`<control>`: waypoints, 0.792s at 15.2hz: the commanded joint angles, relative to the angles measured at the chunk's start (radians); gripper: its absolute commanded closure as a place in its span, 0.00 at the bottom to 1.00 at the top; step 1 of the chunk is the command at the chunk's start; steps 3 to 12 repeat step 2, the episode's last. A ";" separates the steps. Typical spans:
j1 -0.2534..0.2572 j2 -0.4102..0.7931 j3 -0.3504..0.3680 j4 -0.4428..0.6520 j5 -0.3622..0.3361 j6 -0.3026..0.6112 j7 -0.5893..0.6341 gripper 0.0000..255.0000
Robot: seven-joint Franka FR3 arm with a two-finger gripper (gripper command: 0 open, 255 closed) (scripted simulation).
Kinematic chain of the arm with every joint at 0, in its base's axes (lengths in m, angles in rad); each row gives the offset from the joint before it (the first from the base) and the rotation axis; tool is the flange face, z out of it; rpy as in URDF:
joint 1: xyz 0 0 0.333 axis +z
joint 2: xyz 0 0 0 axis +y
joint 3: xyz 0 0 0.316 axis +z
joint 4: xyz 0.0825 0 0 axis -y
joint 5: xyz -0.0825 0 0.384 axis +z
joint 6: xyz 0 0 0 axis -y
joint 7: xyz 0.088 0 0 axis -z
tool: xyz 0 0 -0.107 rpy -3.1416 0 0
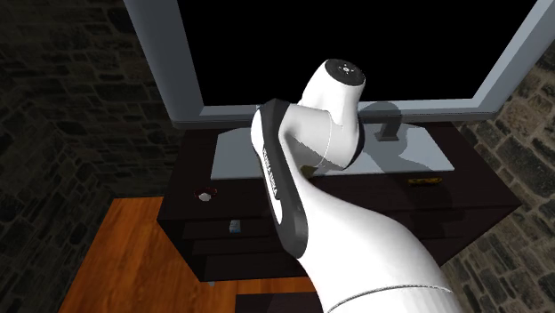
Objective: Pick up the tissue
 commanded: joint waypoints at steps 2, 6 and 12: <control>-0.001 0.002 0.000 0.018 -0.002 -0.016 0.004 1.00; -0.001 0.002 0.000 0.018 -0.002 -0.016 0.004 1.00; -0.001 0.002 0.000 0.018 -0.002 -0.016 0.004 1.00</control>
